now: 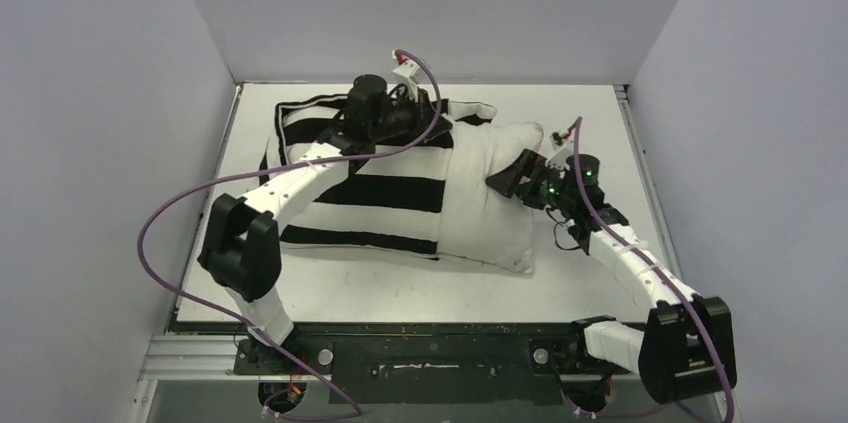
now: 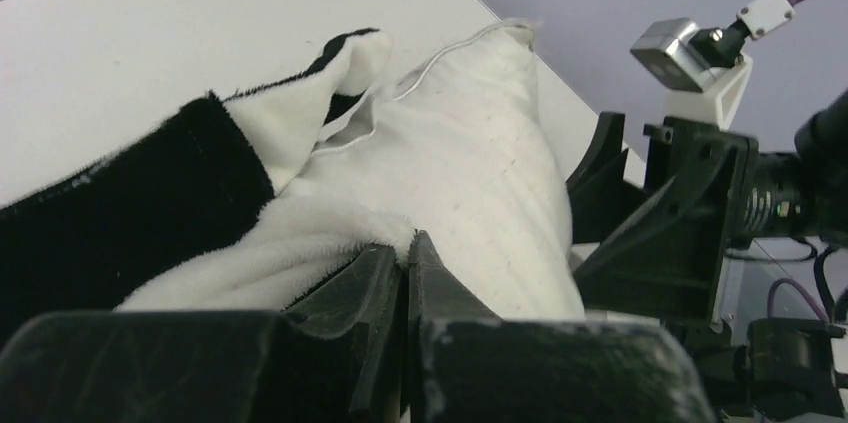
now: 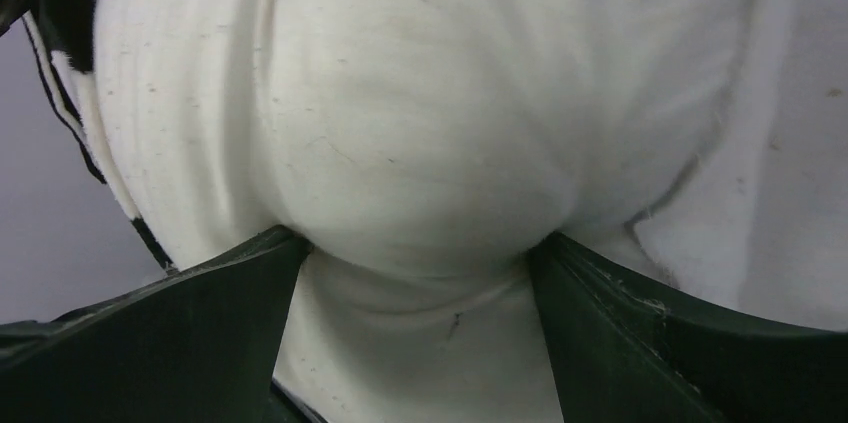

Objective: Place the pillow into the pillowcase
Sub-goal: Stuff the pillow into the pillowcase.

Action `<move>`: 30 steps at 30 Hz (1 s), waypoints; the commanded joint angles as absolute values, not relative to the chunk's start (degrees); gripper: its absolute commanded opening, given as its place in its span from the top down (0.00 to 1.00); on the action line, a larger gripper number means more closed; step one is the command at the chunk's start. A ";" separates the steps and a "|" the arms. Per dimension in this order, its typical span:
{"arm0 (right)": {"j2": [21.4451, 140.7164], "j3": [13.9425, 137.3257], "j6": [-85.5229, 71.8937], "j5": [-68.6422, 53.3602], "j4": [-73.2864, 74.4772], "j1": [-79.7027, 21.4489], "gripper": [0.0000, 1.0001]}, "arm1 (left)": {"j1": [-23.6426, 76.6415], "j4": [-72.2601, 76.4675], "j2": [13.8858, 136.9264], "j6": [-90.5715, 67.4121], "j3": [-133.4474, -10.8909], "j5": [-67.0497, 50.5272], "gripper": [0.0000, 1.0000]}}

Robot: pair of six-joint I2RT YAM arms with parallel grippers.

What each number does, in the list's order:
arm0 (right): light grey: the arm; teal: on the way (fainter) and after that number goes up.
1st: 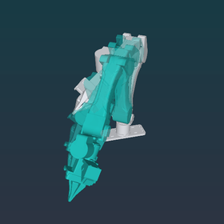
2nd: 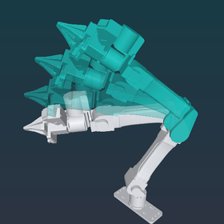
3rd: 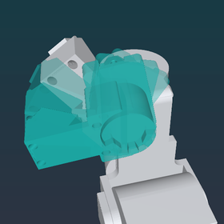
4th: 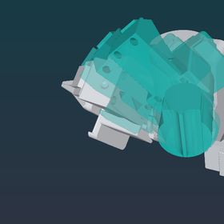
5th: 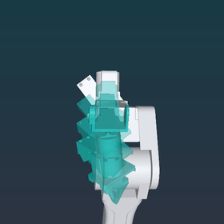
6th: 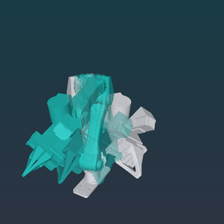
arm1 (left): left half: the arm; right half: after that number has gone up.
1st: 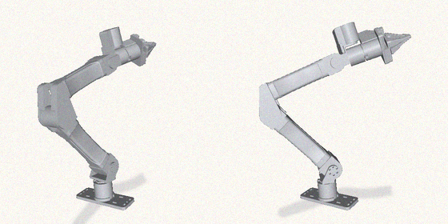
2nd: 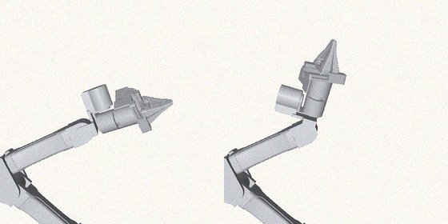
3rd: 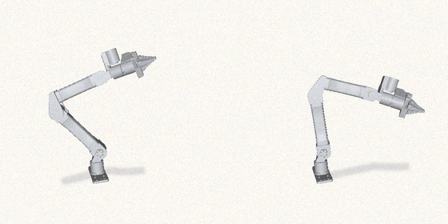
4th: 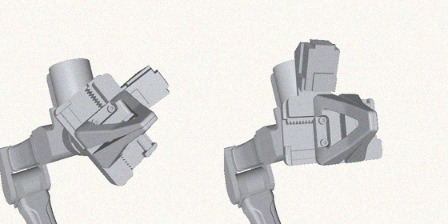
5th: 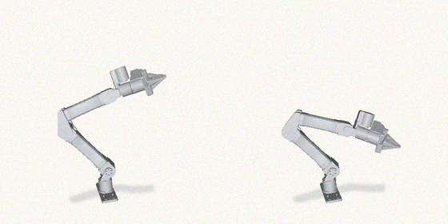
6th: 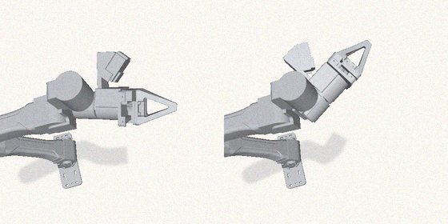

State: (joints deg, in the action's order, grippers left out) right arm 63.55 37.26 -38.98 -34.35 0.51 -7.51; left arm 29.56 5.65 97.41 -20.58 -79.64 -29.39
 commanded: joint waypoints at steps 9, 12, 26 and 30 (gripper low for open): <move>87.96 38.75 -59.71 -14.29 -44.64 -24.32 0.47 | 47.44 19.77 112.96 -34.50 -101.38 -28.16 1.00; 89.58 37.02 -62.92 -8.90 -44.37 -24.29 0.48 | 47.29 24.74 112.77 -36.93 -95.18 -26.09 1.00; 75.05 33.91 -46.64 -15.00 -20.13 -19.20 0.20 | 34.25 -3.06 107.06 -23.03 -101.97 -25.92 0.54; 65.77 39.43 -36.95 -13.09 -5.54 -18.24 0.09 | 28.64 -8.09 100.23 -15.44 -94.39 -20.04 0.47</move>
State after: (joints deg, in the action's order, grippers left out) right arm 74.04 33.65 -50.41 -14.98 -21.41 -19.27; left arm 34.59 -1.54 109.97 -24.25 -98.89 -22.61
